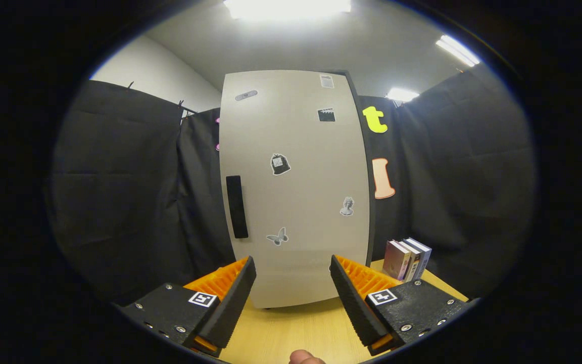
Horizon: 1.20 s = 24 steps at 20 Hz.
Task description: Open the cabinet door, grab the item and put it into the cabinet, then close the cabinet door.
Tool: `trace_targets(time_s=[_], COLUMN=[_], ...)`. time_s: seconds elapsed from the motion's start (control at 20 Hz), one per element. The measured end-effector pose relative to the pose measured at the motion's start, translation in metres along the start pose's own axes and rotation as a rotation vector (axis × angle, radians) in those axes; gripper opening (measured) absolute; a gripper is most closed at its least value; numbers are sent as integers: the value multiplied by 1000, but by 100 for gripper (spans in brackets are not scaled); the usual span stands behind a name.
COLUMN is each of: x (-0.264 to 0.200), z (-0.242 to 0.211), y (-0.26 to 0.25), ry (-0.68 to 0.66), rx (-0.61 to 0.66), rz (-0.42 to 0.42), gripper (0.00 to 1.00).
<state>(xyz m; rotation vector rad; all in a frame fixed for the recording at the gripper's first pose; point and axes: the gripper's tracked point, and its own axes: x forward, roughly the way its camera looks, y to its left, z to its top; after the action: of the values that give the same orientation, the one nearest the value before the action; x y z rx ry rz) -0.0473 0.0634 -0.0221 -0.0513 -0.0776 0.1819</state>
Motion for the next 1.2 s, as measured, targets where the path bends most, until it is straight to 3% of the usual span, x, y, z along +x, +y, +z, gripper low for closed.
trace_targets(time_s=[1.2], x=[10], z=[-9], y=[19], ry=[20], rx=[14], rz=[14], gripper=[93])
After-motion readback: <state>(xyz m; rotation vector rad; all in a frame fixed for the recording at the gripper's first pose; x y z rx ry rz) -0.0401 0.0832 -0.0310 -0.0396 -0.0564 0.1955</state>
